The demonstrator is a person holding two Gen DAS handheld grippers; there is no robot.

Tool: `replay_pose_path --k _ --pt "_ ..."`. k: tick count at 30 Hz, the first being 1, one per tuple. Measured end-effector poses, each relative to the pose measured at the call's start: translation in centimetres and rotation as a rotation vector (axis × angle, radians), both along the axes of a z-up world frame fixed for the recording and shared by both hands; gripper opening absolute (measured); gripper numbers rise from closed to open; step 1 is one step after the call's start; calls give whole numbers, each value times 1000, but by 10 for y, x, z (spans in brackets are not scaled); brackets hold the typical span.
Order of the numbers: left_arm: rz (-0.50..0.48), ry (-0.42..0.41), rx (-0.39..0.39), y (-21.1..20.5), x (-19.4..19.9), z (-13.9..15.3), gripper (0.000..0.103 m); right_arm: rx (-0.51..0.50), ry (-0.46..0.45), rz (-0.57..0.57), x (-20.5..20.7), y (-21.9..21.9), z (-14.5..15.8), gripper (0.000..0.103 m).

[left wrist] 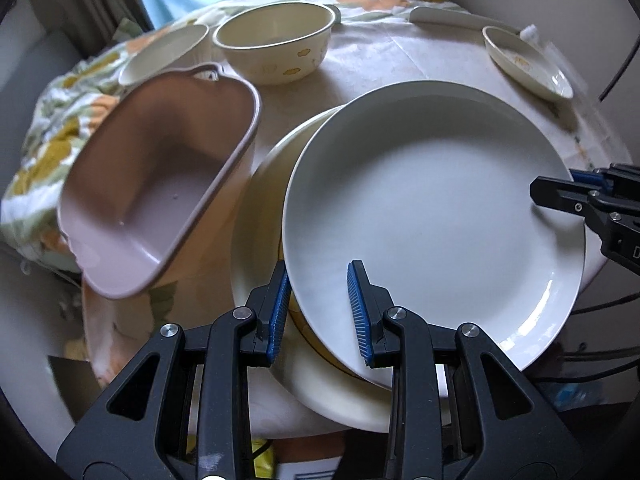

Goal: Organize plates and bowls

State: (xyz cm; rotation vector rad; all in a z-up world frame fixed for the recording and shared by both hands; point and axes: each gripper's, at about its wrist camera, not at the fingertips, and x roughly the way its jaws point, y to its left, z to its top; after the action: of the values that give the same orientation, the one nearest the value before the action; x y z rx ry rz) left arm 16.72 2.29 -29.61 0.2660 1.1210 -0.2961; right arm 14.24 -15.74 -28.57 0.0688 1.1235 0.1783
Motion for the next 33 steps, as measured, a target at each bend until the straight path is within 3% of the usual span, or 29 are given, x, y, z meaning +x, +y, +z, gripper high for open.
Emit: replay_pose_path --k 5,10,33 --pt "-17 -50 101 -6 -5 1 26 -77 -17 29 -2 13 0 17" --pt "-33 -78 155 -9 -11 1 26 -148 -26 64 -4 22 -4 17" --pt "-11 -123 233 -10 -24 8 26 -257 -23 93 -4 38 -3 17"
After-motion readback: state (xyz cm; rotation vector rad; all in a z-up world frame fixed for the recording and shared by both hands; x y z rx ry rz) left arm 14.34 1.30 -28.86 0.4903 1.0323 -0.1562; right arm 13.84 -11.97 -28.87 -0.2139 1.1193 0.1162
